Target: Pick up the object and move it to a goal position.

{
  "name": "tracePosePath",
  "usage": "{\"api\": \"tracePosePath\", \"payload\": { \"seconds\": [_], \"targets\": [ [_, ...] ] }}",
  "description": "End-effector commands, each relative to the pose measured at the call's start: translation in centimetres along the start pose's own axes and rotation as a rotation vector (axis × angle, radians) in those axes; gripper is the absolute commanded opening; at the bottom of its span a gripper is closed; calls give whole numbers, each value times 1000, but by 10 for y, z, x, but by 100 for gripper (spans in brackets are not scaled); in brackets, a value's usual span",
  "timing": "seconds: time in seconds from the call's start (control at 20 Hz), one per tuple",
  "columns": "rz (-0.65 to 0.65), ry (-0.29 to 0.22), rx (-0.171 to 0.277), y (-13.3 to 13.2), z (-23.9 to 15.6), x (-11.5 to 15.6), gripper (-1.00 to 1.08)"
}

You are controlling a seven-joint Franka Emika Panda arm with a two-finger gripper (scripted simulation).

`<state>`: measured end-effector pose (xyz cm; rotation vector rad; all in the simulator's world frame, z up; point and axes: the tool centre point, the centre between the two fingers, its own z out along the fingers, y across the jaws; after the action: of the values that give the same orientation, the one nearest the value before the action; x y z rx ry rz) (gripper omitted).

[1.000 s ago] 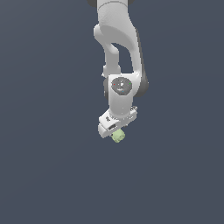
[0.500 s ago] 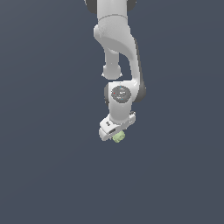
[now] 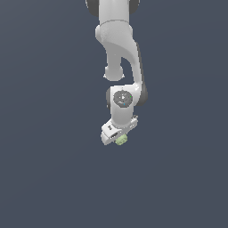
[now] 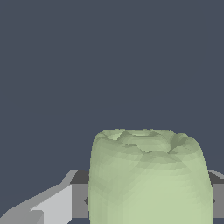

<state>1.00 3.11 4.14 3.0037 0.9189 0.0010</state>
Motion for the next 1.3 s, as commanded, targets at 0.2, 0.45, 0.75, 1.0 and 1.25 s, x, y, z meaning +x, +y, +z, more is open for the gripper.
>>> {"api": "tracePosePath", "payload": {
  "seconds": [0.2, 0.45, 0.75, 1.0, 1.25],
  "targets": [
    [-1, -1, 1, 0, 1, 0, -100],
    [0, 0, 0, 0, -5, 0, -100],
    [0, 0, 0, 3, -32, -1, -100],
    [0, 0, 0, 6, -73, -2, -100],
    [-1, 0, 0, 11, -128, -3, -100]
  ]
}}
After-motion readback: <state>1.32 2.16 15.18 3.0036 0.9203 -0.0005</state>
